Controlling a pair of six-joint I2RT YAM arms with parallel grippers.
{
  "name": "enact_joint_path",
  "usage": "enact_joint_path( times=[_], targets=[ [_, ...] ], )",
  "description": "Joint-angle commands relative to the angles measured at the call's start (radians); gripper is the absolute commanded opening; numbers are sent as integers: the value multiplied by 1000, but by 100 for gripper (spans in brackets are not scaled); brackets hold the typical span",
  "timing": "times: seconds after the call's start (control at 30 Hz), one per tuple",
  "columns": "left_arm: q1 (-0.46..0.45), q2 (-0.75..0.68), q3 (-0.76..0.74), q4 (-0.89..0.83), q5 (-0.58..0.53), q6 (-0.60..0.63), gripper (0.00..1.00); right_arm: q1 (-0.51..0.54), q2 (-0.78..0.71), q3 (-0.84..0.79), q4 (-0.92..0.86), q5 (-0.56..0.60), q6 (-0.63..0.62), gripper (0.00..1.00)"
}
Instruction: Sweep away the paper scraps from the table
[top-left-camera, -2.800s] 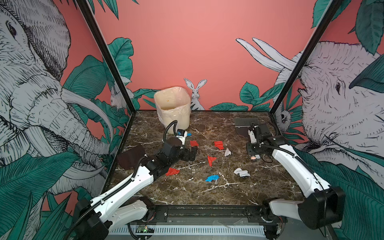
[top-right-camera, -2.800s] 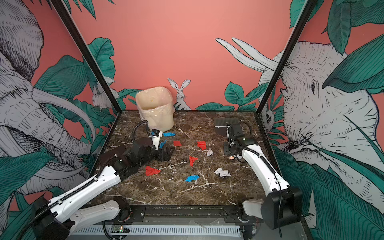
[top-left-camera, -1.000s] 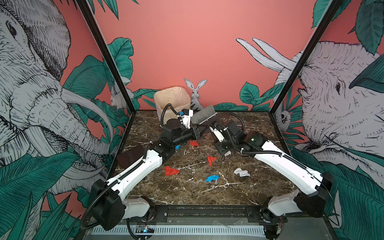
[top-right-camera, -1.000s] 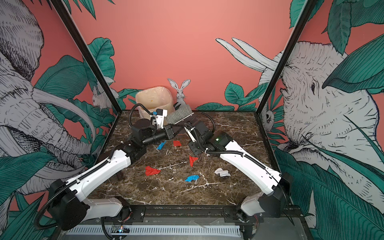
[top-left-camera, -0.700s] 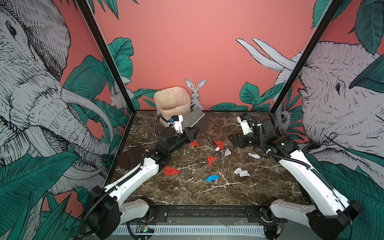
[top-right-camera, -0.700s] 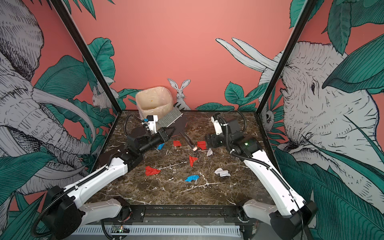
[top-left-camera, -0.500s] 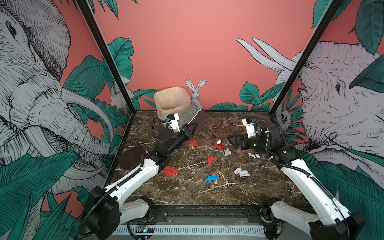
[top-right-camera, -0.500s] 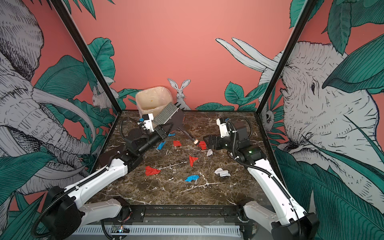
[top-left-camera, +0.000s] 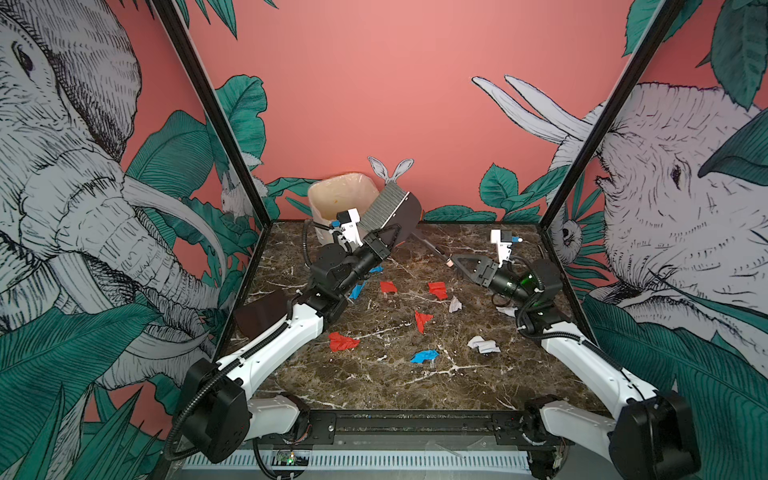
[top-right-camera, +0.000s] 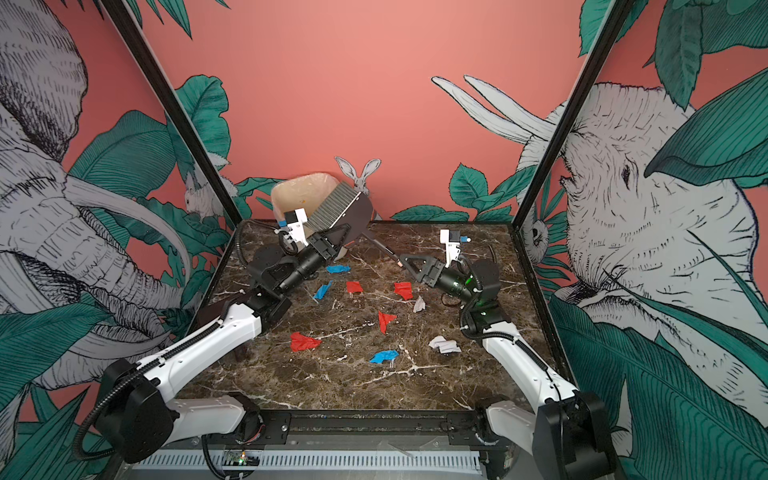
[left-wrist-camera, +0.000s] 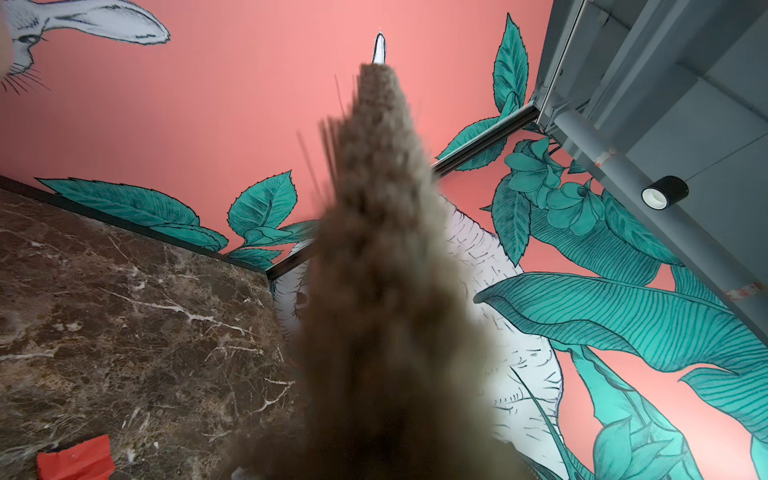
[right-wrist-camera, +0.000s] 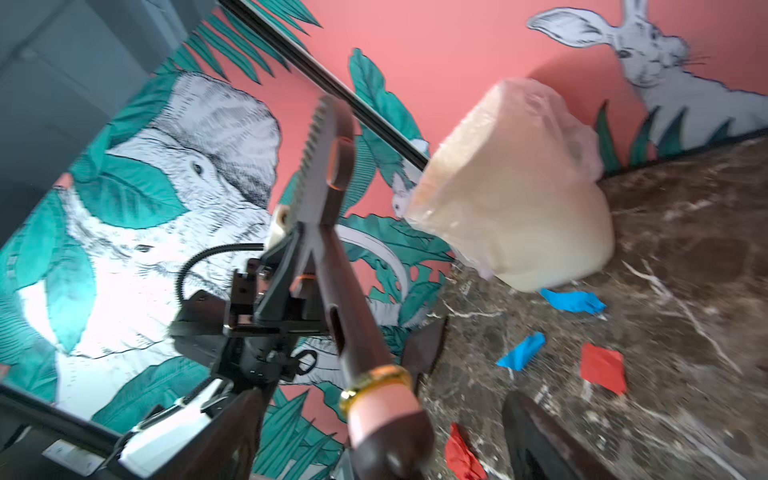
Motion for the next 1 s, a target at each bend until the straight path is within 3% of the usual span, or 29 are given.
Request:
enact_joint_path(
  times=[0.0, 0.33, 0.57, 0.97],
  targets=[
    [0, 12, 36, 88, 28, -39, 0, 2, 52, 12, 318, -54, 196, 89],
    [-29, 89, 91, 137, 46, -62, 0, 16, 100, 30, 393, -62, 229, 88],
    [-49, 105, 90, 136, 52, -60, 0, 18, 135, 49, 471, -61, 283, 75],
    [-50, 62, 78, 55, 60, -25, 0, 17, 138, 64, 460, -27, 265, 57]
  ],
)
